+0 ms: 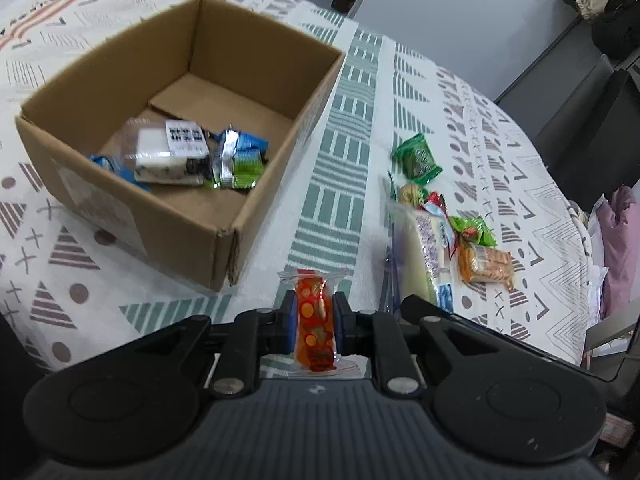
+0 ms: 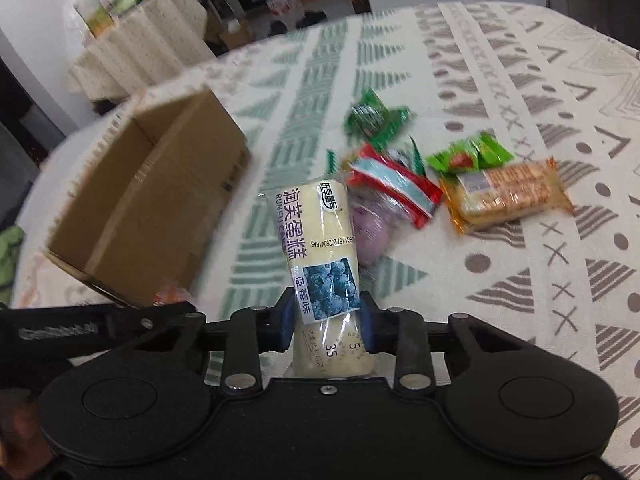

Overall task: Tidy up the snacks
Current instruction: 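Grasp the orange candy with the left tool while the right tool grasps the white-and-blue cake pack, then carry both snacks over the cardboard box and open both tools to drop them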

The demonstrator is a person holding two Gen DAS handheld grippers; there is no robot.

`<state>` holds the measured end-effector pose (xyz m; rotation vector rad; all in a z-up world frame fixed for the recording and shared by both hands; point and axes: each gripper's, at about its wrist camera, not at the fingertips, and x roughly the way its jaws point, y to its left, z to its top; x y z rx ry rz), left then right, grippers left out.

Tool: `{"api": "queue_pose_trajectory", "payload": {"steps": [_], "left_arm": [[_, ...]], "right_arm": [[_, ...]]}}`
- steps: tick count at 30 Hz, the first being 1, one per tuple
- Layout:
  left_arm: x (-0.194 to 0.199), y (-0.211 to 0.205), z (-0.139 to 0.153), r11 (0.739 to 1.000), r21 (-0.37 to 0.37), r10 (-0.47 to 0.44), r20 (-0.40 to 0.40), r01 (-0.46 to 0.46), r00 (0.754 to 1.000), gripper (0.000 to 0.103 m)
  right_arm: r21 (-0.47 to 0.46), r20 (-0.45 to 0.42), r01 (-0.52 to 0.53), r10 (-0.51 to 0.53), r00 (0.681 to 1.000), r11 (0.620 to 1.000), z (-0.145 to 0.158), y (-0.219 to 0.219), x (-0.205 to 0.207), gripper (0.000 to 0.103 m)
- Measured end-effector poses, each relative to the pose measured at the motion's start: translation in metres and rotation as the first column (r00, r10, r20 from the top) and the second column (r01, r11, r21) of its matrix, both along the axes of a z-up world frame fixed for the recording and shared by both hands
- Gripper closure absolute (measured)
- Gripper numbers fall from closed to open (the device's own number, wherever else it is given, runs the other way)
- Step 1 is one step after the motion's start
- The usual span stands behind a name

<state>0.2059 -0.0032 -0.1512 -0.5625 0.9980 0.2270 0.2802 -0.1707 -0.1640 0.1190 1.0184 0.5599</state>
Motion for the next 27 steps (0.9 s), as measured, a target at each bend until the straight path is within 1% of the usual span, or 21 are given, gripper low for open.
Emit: {"api": "queue_pose_trajectory", "payload": {"steps": [11,19,27], "left_arm": [[-0.014,0.003,0.04,0.998,0.059,0.0,0.077,-0.005,0.997,0.087],[-0.022,0.004,0.066,0.997,0.075,-0.01,0.128,0.0,0.992,0.088],[-0.025,0.014,0.087,0.997,0.083,-0.023,0.182,0.008,0.983,0.088]], "right_arm": [[0.153,0.051,0.012,-0.02,0.998,0.988,0.035,-0.012,-0.007,0.073],[0.248,0.074,0.018,-0.037,0.997,0.969,0.051,-0.016,-0.009,0.073],[0.321,0.091,0.031,-0.063,0.994,0.947,0.063,-0.018,-0.008,0.073]]}}
